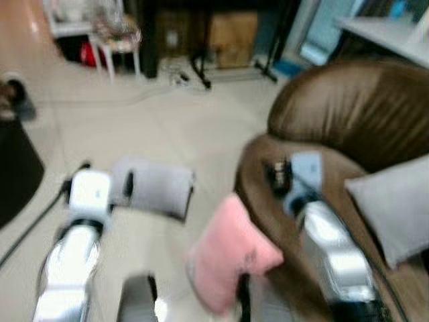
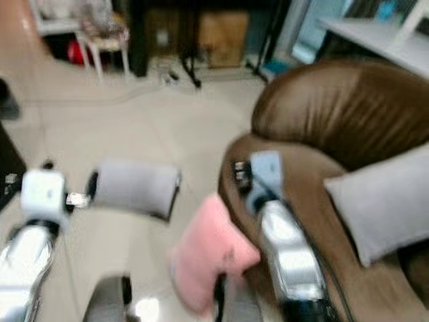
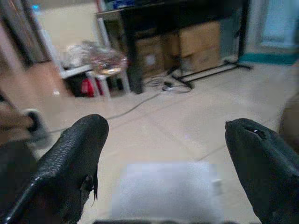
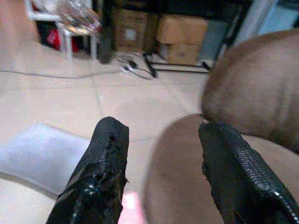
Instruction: Move the pillow to the sofa from floor
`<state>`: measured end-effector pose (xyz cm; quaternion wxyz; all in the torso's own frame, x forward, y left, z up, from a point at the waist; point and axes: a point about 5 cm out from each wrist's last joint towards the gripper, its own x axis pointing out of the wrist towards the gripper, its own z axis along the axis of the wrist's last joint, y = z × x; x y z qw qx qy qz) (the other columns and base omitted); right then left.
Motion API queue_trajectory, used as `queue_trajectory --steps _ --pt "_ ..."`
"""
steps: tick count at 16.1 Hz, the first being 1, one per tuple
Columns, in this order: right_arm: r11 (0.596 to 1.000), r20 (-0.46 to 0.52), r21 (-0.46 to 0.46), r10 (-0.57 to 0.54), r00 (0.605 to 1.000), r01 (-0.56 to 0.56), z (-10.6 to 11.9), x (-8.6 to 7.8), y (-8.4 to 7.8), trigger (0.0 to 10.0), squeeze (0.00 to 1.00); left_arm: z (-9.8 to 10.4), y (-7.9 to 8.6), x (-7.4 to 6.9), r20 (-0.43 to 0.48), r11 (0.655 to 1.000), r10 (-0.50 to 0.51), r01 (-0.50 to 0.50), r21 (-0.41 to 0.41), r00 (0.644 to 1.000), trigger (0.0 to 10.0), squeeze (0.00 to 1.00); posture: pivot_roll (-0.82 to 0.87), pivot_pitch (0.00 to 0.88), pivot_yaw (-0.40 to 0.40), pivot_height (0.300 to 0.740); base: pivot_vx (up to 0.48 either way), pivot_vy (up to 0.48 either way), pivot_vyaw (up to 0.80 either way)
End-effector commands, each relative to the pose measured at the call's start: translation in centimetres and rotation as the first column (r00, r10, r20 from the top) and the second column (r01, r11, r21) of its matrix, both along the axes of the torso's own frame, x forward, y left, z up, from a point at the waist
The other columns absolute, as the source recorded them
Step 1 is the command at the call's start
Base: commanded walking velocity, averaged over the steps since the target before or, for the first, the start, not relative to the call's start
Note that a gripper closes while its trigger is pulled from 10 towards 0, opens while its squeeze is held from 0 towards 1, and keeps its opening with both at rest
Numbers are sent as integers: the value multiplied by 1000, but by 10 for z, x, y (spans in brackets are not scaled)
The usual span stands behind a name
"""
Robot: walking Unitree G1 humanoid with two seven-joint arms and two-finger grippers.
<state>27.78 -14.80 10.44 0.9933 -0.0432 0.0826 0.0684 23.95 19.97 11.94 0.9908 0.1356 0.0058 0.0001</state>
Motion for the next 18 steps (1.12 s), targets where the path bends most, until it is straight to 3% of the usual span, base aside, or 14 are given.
queue_trajectory --steps 1,9,13,18 --pt "1000 -4 -11 13 1000 -13 1 1 -1 10000 0 -1 0 -2 -7 1000 -6 6 14 1000 10000 0 -53 0 -118 581 296 0 800" --pt "988 -142 -70 129 981 -140 -19 1 -6 10000 0 -10 -4 -5 -49 999 -12 15 49 999 10000 0 -49 0 -131 571 74 0 100" --pt "980 -220 -110 140 965 -167 -36 3 -11 10000 0 -15 -4 -8 -82 996 -27 34 83 996 10000 0 -43 0 -137 531 0 0 0" --pt "979 -266 -92 154 952 -184 -50 12 -4 10000 0 -18 -4 -7 -108 993 -70 80 89 992 10000 0 -46 0 -119 481 0 0 0"
